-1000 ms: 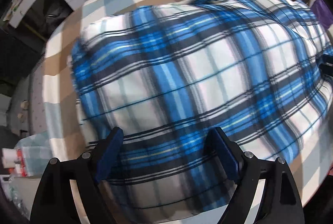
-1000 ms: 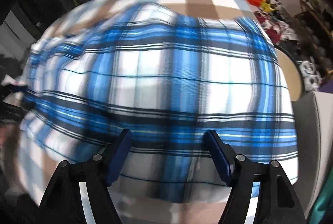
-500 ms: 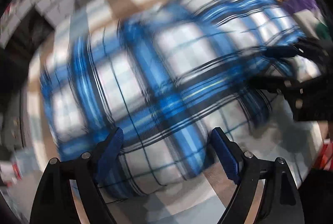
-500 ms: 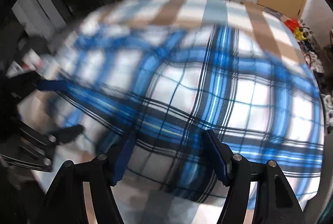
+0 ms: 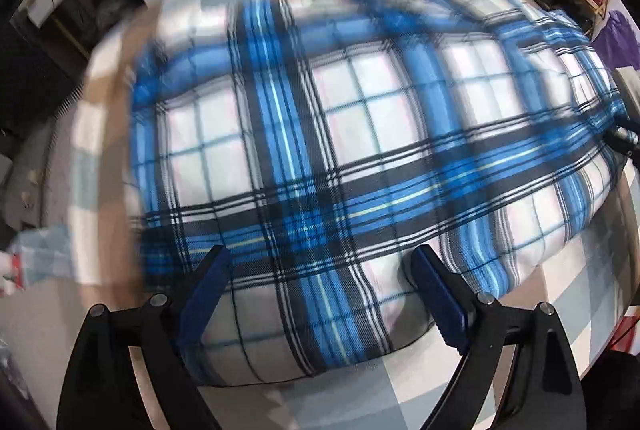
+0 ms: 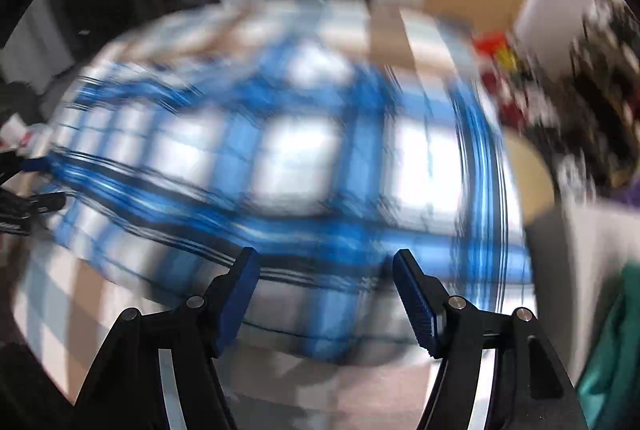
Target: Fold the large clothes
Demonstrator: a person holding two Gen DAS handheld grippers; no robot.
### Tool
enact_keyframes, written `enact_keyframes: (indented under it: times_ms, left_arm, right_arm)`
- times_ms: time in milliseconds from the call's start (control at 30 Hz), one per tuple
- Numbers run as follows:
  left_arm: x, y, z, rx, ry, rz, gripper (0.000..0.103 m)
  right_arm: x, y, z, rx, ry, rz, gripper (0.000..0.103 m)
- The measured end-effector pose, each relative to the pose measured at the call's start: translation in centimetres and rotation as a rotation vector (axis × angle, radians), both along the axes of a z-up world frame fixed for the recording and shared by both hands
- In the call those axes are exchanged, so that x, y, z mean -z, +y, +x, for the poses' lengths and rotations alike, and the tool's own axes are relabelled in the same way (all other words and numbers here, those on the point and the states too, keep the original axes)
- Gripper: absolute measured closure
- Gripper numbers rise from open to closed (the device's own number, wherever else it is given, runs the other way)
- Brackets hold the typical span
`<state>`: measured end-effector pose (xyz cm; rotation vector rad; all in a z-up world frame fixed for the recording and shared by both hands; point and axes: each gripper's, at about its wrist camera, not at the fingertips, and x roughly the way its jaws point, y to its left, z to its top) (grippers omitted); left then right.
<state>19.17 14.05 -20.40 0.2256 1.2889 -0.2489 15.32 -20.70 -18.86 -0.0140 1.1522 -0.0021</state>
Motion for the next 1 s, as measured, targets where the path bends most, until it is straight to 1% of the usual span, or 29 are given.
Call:
enact_keyframes:
  times_ms: [33, 67, 100, 133, 200, 233, 267, 300, 333, 367, 433, 467, 500, 567, 600, 633, 667, 700, 733, 767, 833, 867, 900, 967, 1000]
  left_arm:
    - [0.1, 0.4, 0.3, -0.024, 0.002, -0.025, 0.014]
    - [-0.1, 0.8, 0.7, -0.057, 0.012, -0.047, 0.014]
    - [-0.4, 1.0, 0.8, -0.073, 0.014, -0.058, 0.014]
    - [-1.1, 1.4, 0.7, -0.083, 0.007, -0.074, 0.014]
    - [-3.5, 2.7, -0.7, -0.107, -0.065, -0.099, 0.014]
    - [-4.6, 3.4, -1.4, -0.118, -0.097, -0.114, 0.014]
    - [-5.3, 4.1, -2.1, -0.128, -0.116, -0.129, 0.014]
    - [-6.0, 5.1, -3.1, -0.137, -0.134, -0.153, 0.014]
    - [-6.5, 5.9, -4.0, -0.138, -0.148, -0.179, 0.014]
    - [-6.7, 6.5, -4.7, -0.145, -0.151, -0.182, 0.014]
    - [-6.1, 6.9, -5.3, -0.193, -0.147, -0.191, 0.014]
    - [-5.7, 7.1, -5.8, -0.216, -0.134, -0.22, 0.014]
    - [-5.6, 7.4, -6.4, -0.245, -0.119, -0.251, 0.014]
    - [-4.5, 8.5, -7.8, -0.315, -0.071, -0.318, 0.014]
    - [-4.0, 9.3, -8.1, -0.367, -0.044, -0.34, 0.014]
    - [-3.5, 10.1, -8.3, -0.427, -0.029, -0.333, 0.014]
    - [-3.2, 10.2, -8.5, -0.462, -0.026, -0.321, 0.014]
    - [-3.0, 10.6, -8.3, -0.497, -0.032, -0.319, 0.014]
    - [-2.8, 10.6, -8.1, -0.519, -0.035, -0.333, 0.014]
    - [-2.4, 10.7, -7.7, -0.521, -0.017, -0.343, 0.014]
    - [-1.9, 10.6, -7.0, -0.527, 0.008, -0.332, 0.014]
    - [-1.8, 10.5, -6.7, -0.518, 0.009, -0.34, 0.014]
    - [-1.6, 10.3, -6.3, -0.504, 0.011, -0.356, 0.014]
    - [-1.1, 10.0, -5.3, -0.495, 0.029, -0.372, 0.014]
    - [-1.2, 9.9, -5.9, -0.496, 0.018, -0.375, 0.014]
  right_arm:
    - [1.7, -0.6, 0.0, 0.017, 0.055, 0.023, 0.033]
    - [1.8, -0.9, -0.5, 0.026, -0.004, 0.048, 0.032]
    - [2.0, -1.0, -0.5, 0.032, 0.004, 0.054, 0.033]
    - [2.1, -1.3, -0.7, 0.054, 0.017, 0.081, 0.036]
    - [1.1, -2.1, -2.3, 0.086, -0.046, 0.189, 0.037]
    - [0.3, -2.7, -3.9, 0.095, -0.103, 0.277, 0.037]
    - [0.0, -3.1, -5.0, 0.104, -0.131, 0.33, 0.036]
    - [-0.3, -3.8, -6.4, 0.12, -0.158, 0.38, 0.031]
    - [-0.3, -4.6, -8.1, 0.151, -0.19, 0.427, 0.023]
    - [-0.3, -5.2, -9.0, 0.174, -0.198, 0.444, 0.021]
    - [1.0, -6.2, -11.0, 0.228, -0.183, 0.47, 0.021]
    - [2.0, -6.9, -11.8, 0.253, -0.174, 0.52, 0.021]
    - [2.0, -7.4, -11.6, 0.273, -0.164, 0.556, 0.021]
    - [4.3, -9.3, -12.0, 0.368, -0.126, 0.679, 0.021]
    - [4.2, -10.0, -11.3, 0.392, -0.116, 0.707, 0.02]
    - [4.8, -10.6, -11.1, 0.42, -0.099, 0.746, 0.02]
    - [5.3, -11.3, -10.9, 0.451, -0.087, 0.774, 0.02]
    - [4.7, -12.0, -9.7, 0.474, -0.083, 0.788, 0.02]
    - [5.1, -12.7, -9.5, 0.516, -0.07, 0.787, 0.02]
    - [4.2, -13.5, -9.8, 0.54, -0.058, 0.774, 0.02]
    - [4.6, -13.8, -9.1, 0.568, -0.065, 0.777, 0.02]
    - [4.8, -13.9, -8.8, 0.577, -0.067, 0.783, 0.02]
    - [3.8, -13.6, -8.2, 0.581, -0.069, 0.78, 0.02]
    - [3.9, -13.6, -7.9, 0.604, -0.092, 0.768, 0.019]
    - [3.7, -13.7, -7.5, 0.609, -0.098, 0.767, 0.016]
